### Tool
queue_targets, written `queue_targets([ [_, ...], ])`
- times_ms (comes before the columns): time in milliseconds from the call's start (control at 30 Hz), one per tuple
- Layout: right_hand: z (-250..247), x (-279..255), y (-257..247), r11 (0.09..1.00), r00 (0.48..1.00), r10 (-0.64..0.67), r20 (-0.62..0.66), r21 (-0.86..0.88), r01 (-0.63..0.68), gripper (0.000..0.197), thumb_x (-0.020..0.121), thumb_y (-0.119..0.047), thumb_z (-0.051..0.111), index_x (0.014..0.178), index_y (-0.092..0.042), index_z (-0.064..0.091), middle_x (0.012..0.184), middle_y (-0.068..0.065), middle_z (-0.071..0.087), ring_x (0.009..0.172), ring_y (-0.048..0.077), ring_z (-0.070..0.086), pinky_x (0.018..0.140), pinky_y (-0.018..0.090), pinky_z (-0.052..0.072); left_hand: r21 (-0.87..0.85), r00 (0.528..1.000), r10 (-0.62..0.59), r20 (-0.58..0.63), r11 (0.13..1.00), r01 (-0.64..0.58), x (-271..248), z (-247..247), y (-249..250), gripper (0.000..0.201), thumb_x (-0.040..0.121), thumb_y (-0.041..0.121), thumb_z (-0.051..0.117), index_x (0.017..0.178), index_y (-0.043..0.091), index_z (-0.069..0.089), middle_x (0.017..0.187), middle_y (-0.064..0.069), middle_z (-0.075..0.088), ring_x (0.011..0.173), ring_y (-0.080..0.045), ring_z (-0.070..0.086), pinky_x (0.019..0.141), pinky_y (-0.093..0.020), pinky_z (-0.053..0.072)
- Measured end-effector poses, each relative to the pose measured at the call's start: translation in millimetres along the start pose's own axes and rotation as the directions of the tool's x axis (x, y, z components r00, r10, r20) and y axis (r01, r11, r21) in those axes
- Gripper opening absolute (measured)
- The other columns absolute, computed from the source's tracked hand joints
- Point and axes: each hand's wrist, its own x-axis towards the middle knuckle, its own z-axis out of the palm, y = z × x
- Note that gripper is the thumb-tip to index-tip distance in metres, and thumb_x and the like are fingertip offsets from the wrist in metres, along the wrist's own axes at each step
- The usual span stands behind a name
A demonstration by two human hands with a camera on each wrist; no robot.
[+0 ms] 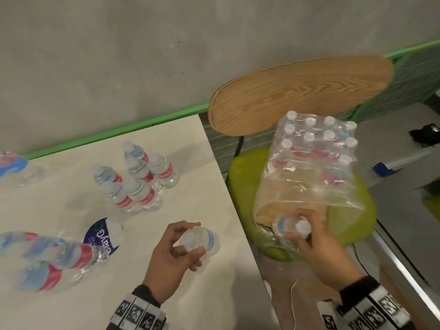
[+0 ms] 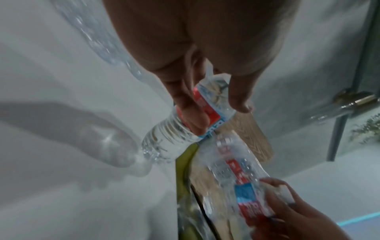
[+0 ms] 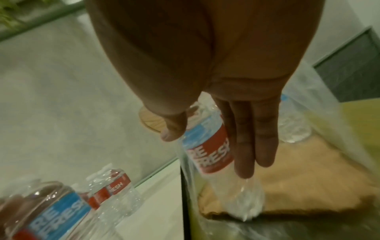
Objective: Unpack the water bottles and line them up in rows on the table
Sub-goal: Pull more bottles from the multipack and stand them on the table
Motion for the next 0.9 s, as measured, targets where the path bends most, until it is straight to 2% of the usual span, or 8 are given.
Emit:
queue_targets([
  [100, 17, 3, -21, 0.996, 0.997, -0.002, 0.082, -0.087, 0.009, 0.035, 0.084, -0.055, 0.06, 0.11, -0.048, 0.037, 0.083, -0.01, 0.068, 0.073, 0.005, 0.065, 0.069, 0.035, 0.055, 0.073, 0.99, -0.02, -0.141, 0.997, 0.031, -5, -44, -3, 0.041, 0.081, 0.002, 0.075, 0.112, 0.02, 0.057, 0.114, 0.004, 0.067, 0.053, -0.034, 0.06, 0.051, -0.037, 0.049],
  [233, 67, 16, -59, 0.985, 0.979, -0.055, 0.197, -0.15, 0.086, 0.04, 0.078, -0.071, 0.052, 0.105, -0.044, 0.04, 0.077, -0.011, 0.064, 0.069, 0.007, 0.063, 0.068, 0.039, 0.054, 0.174, 0.957, -0.045, -0.287, 0.98, 0.098, -3, -94, -16, 0.036, 0.082, 0.013, 0.075, 0.108, 0.03, 0.057, 0.11, 0.008, 0.065, 0.054, -0.024, 0.06, 0.05, -0.029, 0.048],
  [333, 109, 27, -93, 0.966, 0.963, -0.091, 0.253, -0.214, 0.147, 0.041, 0.082, -0.066, 0.054, 0.107, -0.04, 0.034, 0.071, -0.007, 0.061, 0.061, 0.013, 0.059, 0.058, 0.034, 0.049, 0.2, 0.945, -0.044, -0.325, 0.973, 0.114, 2, -123, -24, 0.036, 0.084, 0.015, 0.074, 0.107, 0.034, 0.055, 0.108, 0.006, 0.065, 0.059, -0.022, 0.062, 0.053, -0.025, 0.05],
  [400, 134, 38, -117, 0.967, 0.962, -0.119, 0.246, -0.193, 0.169, 0.041, 0.084, -0.061, 0.057, 0.107, -0.038, 0.033, 0.068, -0.005, 0.058, 0.057, 0.014, 0.056, 0.052, 0.032, 0.045, 0.253, 0.948, -0.036, -0.317, 0.96, 0.121, 6, -138, -28, 0.038, 0.084, 0.016, 0.073, 0.108, 0.04, 0.053, 0.1, 0.003, 0.068, 0.062, -0.021, 0.065, 0.059, -0.03, 0.053],
  [500, 167, 59, -143, 0.974, 0.969, -0.158, 0.188, -0.131, 0.185, 0.042, 0.085, -0.057, 0.06, 0.109, -0.037, 0.033, 0.072, -0.003, 0.06, 0.061, 0.018, 0.057, 0.054, 0.032, 0.046, 0.427, 0.952, 0.035, -0.304, 0.898, 0.103, 20, -153, -34, 0.045, 0.084, 0.025, 0.07, 0.116, 0.048, 0.049, 0.1, 0.003, 0.067, 0.069, -0.016, 0.068, 0.073, -0.037, 0.058],
  [600, 193, 82, -165, 0.982, 0.979, -0.165, 0.121, -0.071, 0.174, 0.045, 0.082, -0.056, 0.063, 0.111, -0.035, 0.035, 0.083, 0.0, 0.064, 0.072, 0.024, 0.062, 0.065, 0.035, 0.054, 0.483, 0.958, 0.074, -0.278, 0.873, 0.073, 36, -159, -34, 0.045, 0.085, 0.03, 0.066, 0.123, 0.042, 0.048, 0.118, 0.006, 0.058, 0.075, -0.014, 0.069, 0.081, -0.042, 0.057],
  [667, 204, 97, -178, 0.987, 0.985, -0.148, 0.084, -0.042, 0.152, 0.046, 0.078, -0.054, 0.067, 0.106, -0.034, 0.038, 0.084, -0.001, 0.063, 0.075, 0.024, 0.062, 0.067, 0.034, 0.053, 0.523, 0.955, 0.111, -0.274, 0.851, 0.051, 46, -161, -32, 0.047, 0.086, 0.027, 0.066, 0.128, 0.035, 0.047, 0.122, 0.004, 0.053, 0.087, -0.02, 0.067, 0.088, -0.043, 0.053],
  [900, 218, 129, -207, 0.99, 0.99, -0.142, 0.025, -0.003, 0.142, 0.039, 0.079, -0.046, 0.071, 0.101, -0.031, 0.043, 0.076, -0.008, 0.06, 0.065, 0.01, 0.057, 0.052, 0.021, 0.039, 0.542, 0.951, 0.157, -0.266, 0.84, 0.013, 71, -160, -19, 0.048, 0.086, 0.017, 0.069, 0.13, 0.022, 0.05, 0.122, -0.006, 0.053, 0.106, -0.026, 0.056, 0.092, -0.028, 0.042],
])
